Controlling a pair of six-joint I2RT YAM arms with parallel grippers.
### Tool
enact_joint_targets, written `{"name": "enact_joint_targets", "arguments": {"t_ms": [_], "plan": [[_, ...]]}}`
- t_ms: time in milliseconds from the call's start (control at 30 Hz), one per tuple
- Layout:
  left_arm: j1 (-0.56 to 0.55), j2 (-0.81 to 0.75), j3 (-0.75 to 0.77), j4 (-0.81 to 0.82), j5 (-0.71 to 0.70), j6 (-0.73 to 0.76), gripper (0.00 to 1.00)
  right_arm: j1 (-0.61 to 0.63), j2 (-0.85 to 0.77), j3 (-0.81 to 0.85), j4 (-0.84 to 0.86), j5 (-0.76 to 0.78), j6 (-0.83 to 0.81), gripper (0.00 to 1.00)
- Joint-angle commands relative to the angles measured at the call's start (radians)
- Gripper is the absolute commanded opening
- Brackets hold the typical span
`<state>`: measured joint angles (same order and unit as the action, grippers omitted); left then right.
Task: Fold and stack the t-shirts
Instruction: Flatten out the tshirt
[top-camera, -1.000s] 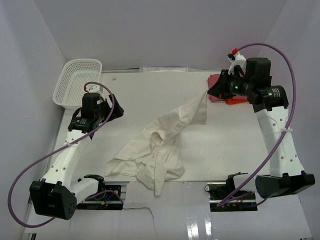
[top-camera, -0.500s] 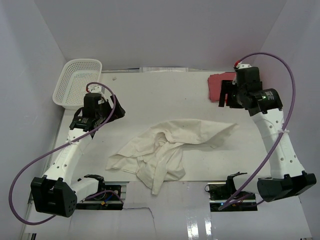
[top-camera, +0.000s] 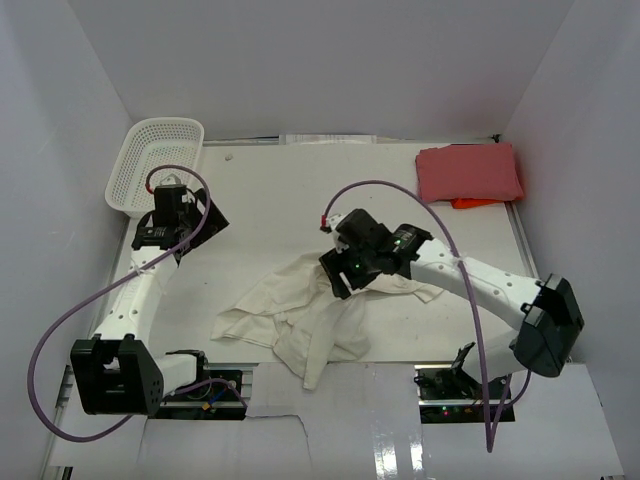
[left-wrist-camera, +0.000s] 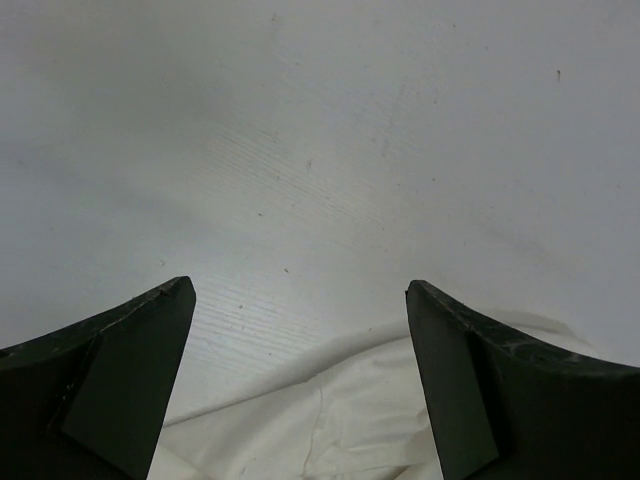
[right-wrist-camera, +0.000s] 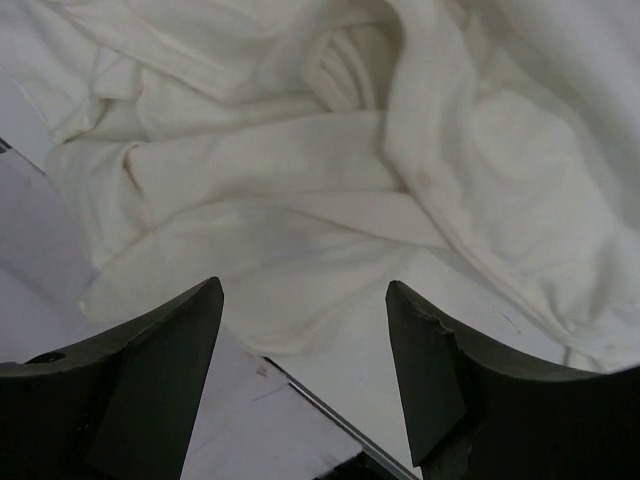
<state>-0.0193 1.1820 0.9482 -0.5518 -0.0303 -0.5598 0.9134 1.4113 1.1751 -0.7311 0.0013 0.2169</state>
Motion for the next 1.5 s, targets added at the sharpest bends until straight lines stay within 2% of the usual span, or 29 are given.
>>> {"name": "enact_joint_targets", "arguments": {"t_ms": [0,167,333,633,900,1200,1233,1267,1333,1367,1467], "plan": [[0.034,0.014,0.070,-0.071,-0.092,-0.083,0.98,0.121,0.086,0.037,0.160,-0.064,0.029,0.72],[0.153,0.047,0.119,-0.160,-0.091,-0.219,0.98,0.258,0.274,0.164,0.186,-0.004,-0.037,0.74],[0.315,0.045,0.080,-0.145,0.076,-0.278,0.98,0.314,0.389,0.256,0.234,0.066,-0.141,0.77],[0.401,0.016,0.005,-0.091,0.153,-0.327,0.98,0.400,0.560,0.420,0.334,0.270,-0.330,0.71],[0.548,-0.030,-0.092,-0.062,0.268,-0.330,0.98,0.420,0.678,0.531,0.322,0.229,-0.430,0.70],[0.564,-0.065,-0.135,-0.019,0.287,-0.336,0.98,0.421,0.804,0.619,0.323,0.200,-0.459,0.67],[0.565,-0.064,-0.132,-0.019,0.288,-0.335,0.98,0.420,0.816,0.627,0.325,0.209,-0.464,0.64],[0.564,-0.064,-0.132,-0.019,0.287,-0.334,0.98,0.420,0.825,0.635,0.325,0.213,-0.465,0.53],[0.565,-0.067,-0.132,-0.019,0.287,-0.333,0.98,0.420,0.839,0.653,0.326,0.236,-0.468,0.20],[0.565,-0.068,-0.134,-0.020,0.287,-0.331,0.98,0.417,0.839,0.656,0.328,0.249,-0.465,0.08],[0.568,-0.073,-0.129,-0.022,0.280,-0.327,0.98,0.400,0.781,0.647,0.328,0.263,-0.455,0.08]]}}
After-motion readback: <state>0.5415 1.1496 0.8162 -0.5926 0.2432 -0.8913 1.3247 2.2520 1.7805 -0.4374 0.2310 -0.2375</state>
